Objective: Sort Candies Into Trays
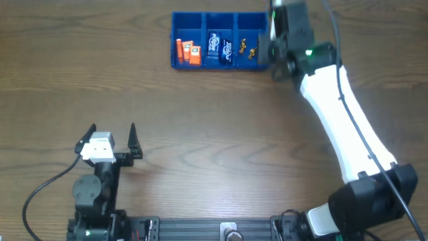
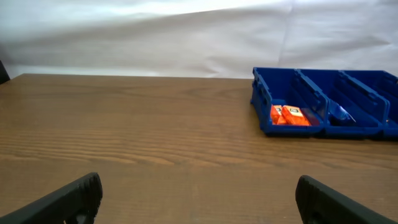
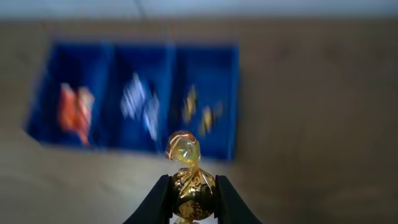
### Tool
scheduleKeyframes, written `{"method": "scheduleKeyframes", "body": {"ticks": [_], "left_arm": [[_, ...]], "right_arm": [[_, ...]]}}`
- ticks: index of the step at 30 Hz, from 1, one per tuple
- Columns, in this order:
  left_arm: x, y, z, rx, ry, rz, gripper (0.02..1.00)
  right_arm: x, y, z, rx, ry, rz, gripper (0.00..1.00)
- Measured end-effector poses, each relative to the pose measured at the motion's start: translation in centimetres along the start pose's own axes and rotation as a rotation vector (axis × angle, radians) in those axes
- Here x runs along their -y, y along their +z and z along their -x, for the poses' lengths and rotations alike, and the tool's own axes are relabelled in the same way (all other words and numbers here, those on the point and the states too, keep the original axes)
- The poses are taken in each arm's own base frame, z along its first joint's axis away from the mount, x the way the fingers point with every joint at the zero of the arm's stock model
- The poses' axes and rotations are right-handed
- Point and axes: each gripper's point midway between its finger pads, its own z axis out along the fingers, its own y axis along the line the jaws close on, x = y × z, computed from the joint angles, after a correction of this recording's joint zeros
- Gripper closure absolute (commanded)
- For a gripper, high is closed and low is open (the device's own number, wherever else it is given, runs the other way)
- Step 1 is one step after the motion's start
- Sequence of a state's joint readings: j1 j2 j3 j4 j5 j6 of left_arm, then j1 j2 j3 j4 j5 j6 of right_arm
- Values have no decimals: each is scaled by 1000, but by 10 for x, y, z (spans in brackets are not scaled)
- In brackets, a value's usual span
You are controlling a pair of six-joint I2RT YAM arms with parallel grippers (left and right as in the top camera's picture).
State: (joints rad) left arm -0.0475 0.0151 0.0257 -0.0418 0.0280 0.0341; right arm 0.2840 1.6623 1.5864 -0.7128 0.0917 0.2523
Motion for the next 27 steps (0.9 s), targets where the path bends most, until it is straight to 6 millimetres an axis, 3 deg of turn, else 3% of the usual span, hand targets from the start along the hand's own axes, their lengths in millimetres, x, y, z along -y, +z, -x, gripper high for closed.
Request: {"method": "scheduleKeyframes", "body": {"ticks": [3, 6, 11, 13, 15, 18, 27], "left_arm": [[0, 0, 0, 0, 0, 0, 20], [0, 0, 0, 0, 0, 0, 20], [0, 0, 0, 0, 0, 0, 20], [0, 0, 0, 0, 0, 0, 20], [0, 0, 0, 0, 0, 0, 20], [0, 0, 0, 0, 0, 0, 23], [0, 0, 0, 0, 0, 0, 20]], "right_arm": [[-4, -3, 38, 80, 6, -16, 844], [-3, 21, 49, 79, 7, -44, 849], [-2, 96, 15, -48, -10, -81, 851], [-2, 116, 1, -87, -14, -82, 851], [-2, 129, -7, -108, -16, -80, 849], [-3, 132, -8, -106, -16, -74, 840], [-7, 133, -3, -89, -13, -59, 358]]}}
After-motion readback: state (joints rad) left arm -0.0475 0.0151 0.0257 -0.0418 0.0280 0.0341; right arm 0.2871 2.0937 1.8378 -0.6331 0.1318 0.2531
